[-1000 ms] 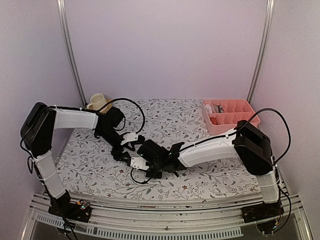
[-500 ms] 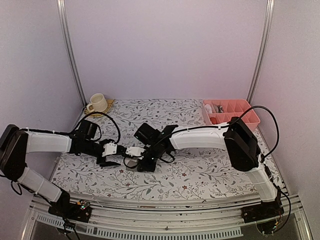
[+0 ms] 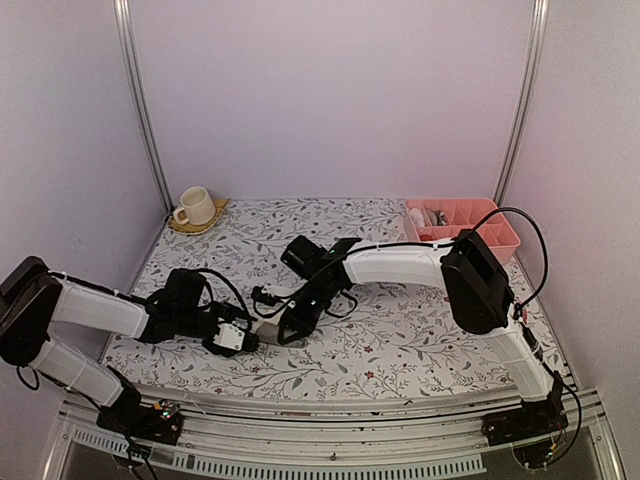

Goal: Roll the underwear
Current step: Roll the underwear at the center of the board.

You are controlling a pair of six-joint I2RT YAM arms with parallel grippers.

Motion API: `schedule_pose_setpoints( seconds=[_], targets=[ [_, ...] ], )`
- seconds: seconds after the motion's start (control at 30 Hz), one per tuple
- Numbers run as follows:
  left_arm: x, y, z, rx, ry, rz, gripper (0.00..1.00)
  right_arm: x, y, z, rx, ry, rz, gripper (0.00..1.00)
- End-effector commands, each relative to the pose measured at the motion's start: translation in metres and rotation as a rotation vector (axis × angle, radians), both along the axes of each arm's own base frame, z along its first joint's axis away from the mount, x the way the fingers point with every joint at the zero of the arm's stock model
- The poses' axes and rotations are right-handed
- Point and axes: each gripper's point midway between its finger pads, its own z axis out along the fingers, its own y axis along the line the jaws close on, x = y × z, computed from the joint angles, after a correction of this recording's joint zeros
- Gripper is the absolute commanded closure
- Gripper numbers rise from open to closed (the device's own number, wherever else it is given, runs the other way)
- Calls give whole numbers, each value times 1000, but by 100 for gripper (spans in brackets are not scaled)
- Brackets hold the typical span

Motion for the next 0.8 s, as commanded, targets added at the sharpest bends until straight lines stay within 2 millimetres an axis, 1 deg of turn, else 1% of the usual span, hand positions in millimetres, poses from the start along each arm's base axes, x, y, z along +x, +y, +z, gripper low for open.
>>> schedule_pose_setpoints(
  seconds=[0.0, 0.03, 0.1, 0.17, 0.3, 0.4, 0.47, 0.53, 0.67, 0.7, 0.73, 0.77],
  targets=[
    [18, -13, 7, 0, -145, 1, 36, -30, -30, -39, -158, 160, -15, 96],
    [19, -15, 6, 4, -157, -5, 40, -31, -31, -36, -153, 163, -16, 96],
    [21, -20, 4, 19, -168, -16, 63, -34, -34, -32, -150, 167, -21, 96],
    [24, -26, 1, 33, -180, -15, 79, -36, -37, -27, -140, 173, -23, 96],
    [21, -34, -6, 63, -196, -44, 96, -41, -39, -21, -119, 184, -29, 96],
    [16, -42, -11, 75, -204, -66, 100, -42, -34, -16, -89, 194, -20, 96],
    [15, -45, -13, 77, -202, -71, 100, -40, -29, -12, -69, 191, -19, 95],
    [14, -46, -13, 71, -201, -69, 100, -38, -27, -18, -77, 196, -20, 95],
    [17, -46, -11, 51, -229, -56, 100, -38, -28, -35, -104, 222, -17, 95],
    [17, -46, -10, 49, -234, -54, 99, -37, -29, -39, -109, 228, -20, 95],
    [17, -45, -10, 47, -237, -50, 94, -36, -31, -42, -114, 239, -23, 94],
    [16, -44, -9, 43, -244, -48, 86, -35, -34, -46, -118, 250, -28, 94]
  ],
)
